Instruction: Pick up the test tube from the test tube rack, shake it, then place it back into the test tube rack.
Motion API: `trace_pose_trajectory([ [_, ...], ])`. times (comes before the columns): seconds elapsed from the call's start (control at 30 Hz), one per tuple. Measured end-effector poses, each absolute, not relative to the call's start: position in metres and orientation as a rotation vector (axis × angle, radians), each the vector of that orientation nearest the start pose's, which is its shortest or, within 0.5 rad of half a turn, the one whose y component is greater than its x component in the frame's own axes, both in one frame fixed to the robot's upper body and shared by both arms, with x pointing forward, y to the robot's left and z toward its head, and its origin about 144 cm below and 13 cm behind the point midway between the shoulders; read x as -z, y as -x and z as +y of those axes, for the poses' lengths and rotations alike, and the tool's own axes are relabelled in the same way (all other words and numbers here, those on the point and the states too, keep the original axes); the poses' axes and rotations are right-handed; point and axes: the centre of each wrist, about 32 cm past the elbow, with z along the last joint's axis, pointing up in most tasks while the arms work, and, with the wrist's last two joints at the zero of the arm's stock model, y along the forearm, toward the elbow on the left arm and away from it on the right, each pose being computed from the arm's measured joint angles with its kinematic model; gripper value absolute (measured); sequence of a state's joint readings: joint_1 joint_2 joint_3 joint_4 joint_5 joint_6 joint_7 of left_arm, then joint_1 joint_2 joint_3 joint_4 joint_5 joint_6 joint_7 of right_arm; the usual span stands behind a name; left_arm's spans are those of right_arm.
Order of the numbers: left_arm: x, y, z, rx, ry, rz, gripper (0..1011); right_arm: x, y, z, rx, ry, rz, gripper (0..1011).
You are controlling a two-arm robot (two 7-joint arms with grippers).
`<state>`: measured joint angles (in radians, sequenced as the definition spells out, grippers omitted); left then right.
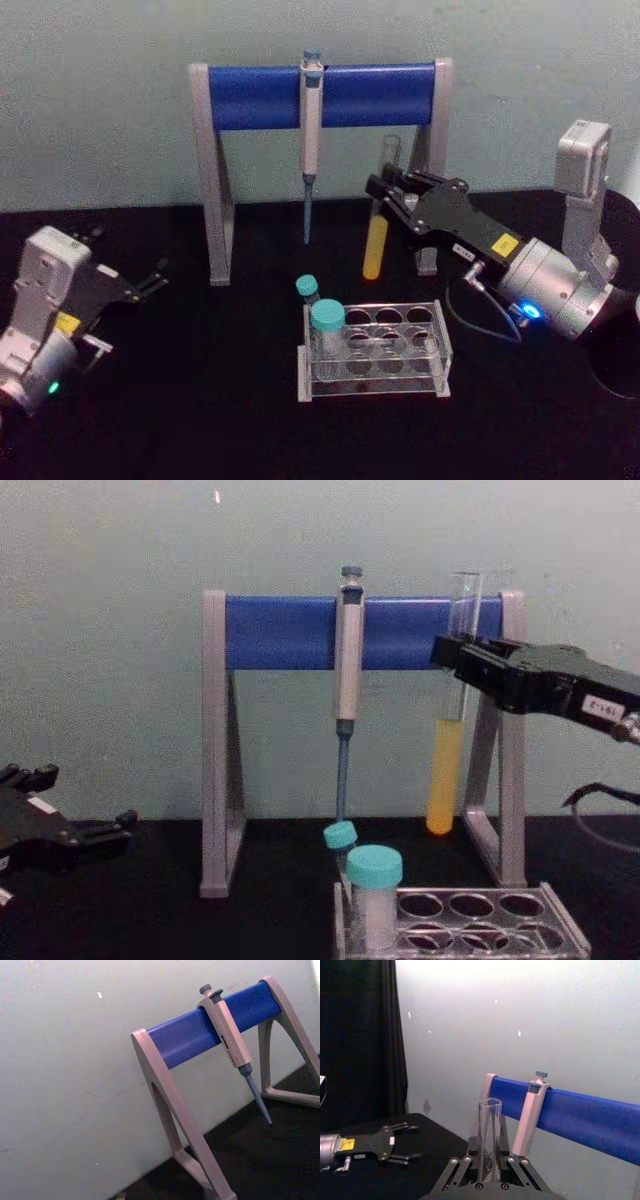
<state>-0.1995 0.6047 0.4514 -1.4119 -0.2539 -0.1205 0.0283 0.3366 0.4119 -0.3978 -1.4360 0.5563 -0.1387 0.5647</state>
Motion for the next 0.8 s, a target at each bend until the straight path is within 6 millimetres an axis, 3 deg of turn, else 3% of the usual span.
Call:
trace_pose_trajectory([
  [0.47, -1.14, -0.489, 0.31, -1.248, -0.304, -0.285, 1001, -1.202, -0.526, -0.262, 0.752, -0.138, -0.128, 229],
  [0.8, -1.14, -0.489, 0.31, -1.248, -0.304, -0.285, 1001, -1.208, -0.501, -0.28, 0.764, -0.096, -0.129, 229],
])
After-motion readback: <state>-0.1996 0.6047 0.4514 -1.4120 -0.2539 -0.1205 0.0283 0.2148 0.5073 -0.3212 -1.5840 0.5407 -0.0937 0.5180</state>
